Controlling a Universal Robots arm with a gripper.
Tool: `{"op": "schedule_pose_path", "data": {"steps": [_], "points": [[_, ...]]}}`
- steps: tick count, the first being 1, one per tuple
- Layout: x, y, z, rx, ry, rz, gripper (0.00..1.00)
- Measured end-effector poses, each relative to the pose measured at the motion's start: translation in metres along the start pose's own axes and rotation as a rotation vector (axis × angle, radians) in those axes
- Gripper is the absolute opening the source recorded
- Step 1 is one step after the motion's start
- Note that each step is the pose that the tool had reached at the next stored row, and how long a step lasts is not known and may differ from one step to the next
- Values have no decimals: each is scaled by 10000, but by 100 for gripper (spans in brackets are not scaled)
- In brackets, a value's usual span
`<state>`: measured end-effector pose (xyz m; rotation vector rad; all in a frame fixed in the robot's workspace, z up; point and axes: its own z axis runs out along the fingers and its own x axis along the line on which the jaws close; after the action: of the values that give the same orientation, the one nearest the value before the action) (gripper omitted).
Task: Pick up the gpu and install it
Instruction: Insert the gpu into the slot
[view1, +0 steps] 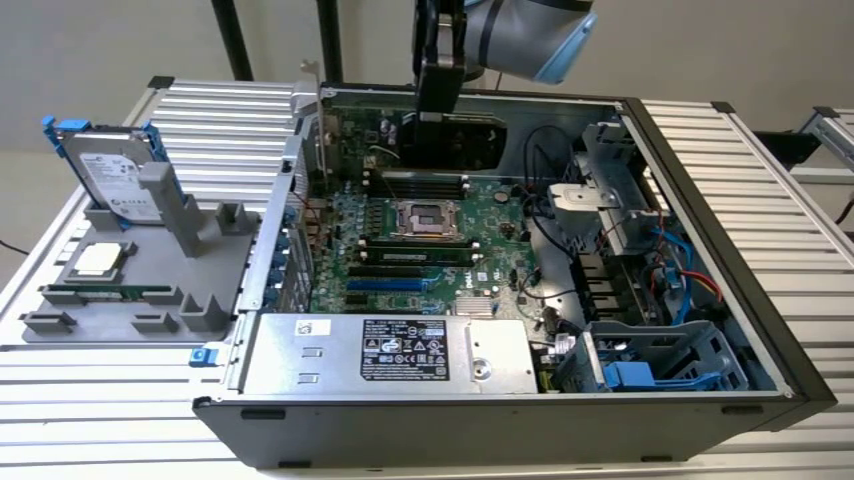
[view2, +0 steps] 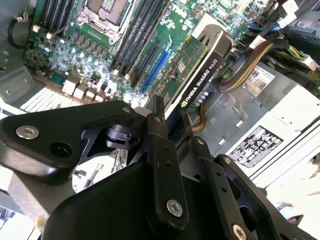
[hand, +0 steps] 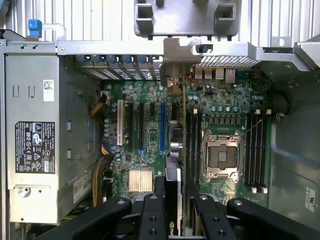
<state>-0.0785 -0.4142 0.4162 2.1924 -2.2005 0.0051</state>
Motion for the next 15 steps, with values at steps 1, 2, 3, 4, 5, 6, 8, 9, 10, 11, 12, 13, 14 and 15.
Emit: {"op": "schedule_pose_path", "data": {"steps": [1,2,3,4,5,6,8,9,10,11,12,13,14,15], "points": [[0,0,3,-1,3,0,0],[0,0,8,0,6,0,0],[0,0,13,2,10,0,0],[0,0,18,3,16,1,0],[0,0,22,5,23,1,0],[0,0,27,6,31,1,0],[-1,-1,38,9,46,1,0],[-1,-1,43,10,53,1,0],[-1,-1,47,11,59,2,0],[-1,-1,53,13,66,2,0],[-1,-1,58,13,73,2,0],[-1,-1,63,14,80,2,0],[-1,-1,67,16,87,2,0],[-2,-2,72,17,93,2,0]]}}
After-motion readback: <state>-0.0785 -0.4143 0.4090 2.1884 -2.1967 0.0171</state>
